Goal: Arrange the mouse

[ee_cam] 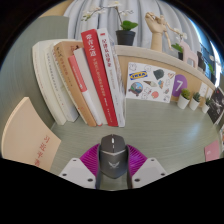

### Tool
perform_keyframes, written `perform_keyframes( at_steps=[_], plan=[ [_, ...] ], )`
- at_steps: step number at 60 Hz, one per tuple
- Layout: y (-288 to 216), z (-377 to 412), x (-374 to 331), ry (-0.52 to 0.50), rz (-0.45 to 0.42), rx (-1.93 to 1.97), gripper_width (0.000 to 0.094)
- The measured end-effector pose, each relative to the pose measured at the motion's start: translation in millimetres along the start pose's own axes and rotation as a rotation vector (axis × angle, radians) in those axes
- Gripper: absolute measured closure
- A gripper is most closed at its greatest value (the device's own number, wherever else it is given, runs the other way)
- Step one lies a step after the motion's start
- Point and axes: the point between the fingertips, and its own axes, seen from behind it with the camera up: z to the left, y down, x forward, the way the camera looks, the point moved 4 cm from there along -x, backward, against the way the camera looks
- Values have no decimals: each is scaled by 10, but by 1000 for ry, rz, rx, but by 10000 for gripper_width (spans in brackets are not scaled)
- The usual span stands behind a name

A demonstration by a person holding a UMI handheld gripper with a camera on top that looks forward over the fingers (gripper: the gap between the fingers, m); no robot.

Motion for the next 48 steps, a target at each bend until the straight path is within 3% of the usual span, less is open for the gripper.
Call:
perform_keyframes(
  at_steps=[13,24,38,48],
  plan=[
    [-33,-63,-75,-51,26,-35,596],
    [-672,-724,-945,-86,-120,-31,595],
    [-1579,-2446,-2364,47,-366,-56,594],
    [-1663,-3702,-2891,172,-406,-59,596]
  ],
)
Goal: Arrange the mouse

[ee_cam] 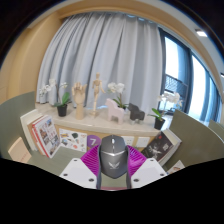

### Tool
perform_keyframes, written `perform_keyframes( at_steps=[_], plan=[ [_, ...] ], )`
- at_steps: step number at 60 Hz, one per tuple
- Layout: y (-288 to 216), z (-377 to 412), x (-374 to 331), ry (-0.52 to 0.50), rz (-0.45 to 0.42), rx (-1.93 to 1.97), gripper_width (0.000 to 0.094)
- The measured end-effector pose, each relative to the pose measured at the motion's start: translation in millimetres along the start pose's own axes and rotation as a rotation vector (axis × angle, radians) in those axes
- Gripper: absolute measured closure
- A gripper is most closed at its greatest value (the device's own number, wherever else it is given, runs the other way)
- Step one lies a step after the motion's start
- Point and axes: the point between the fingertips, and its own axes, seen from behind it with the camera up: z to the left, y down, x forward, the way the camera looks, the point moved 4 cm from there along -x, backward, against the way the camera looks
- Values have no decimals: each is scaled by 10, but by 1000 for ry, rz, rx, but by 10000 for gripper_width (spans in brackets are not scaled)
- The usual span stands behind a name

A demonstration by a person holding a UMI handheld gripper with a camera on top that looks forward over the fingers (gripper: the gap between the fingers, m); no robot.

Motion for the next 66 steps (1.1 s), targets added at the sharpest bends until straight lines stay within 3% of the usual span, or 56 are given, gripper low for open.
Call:
perform_keyframes(
  at_steps=[6,14,26,36,52,60,66],
  plan=[
    [291,-565,44,35,20,49,596],
    [1189,-957,254,78,169,37,592],
    [2560,-810,451,13,397,38,592],
    [3156,-621,491,-24,480,57,584],
    [3250,-611,492,-18,450,155,420],
    [3204,-678,373,-1,515,116,181],
    [2843,-672,212,17,495,76,143]
  ],
)
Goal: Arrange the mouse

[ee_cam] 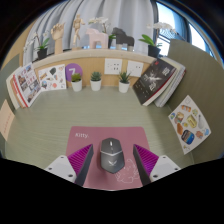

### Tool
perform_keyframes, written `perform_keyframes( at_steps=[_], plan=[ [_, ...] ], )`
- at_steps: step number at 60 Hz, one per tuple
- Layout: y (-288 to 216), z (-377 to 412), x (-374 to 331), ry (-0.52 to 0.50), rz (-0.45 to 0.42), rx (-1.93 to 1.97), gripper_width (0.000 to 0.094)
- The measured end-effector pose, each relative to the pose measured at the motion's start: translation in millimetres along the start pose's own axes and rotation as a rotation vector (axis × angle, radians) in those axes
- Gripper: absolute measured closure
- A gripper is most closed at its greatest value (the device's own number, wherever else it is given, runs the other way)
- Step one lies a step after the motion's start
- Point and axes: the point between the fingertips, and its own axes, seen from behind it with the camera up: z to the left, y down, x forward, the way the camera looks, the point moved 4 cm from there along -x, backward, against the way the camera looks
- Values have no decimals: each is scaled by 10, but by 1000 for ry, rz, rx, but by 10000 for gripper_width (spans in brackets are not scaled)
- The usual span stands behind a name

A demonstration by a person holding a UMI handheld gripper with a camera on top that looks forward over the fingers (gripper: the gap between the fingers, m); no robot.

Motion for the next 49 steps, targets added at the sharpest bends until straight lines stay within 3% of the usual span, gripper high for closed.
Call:
perform_keyframes(
  at_steps=[12,23,49],
  plan=[
    [-616,186,-1031,57,-87,-2,140],
    [-889,560,-1945,41,-182,18,140],
    [-480,1324,-2894,10,-214,26,142]
  ],
)
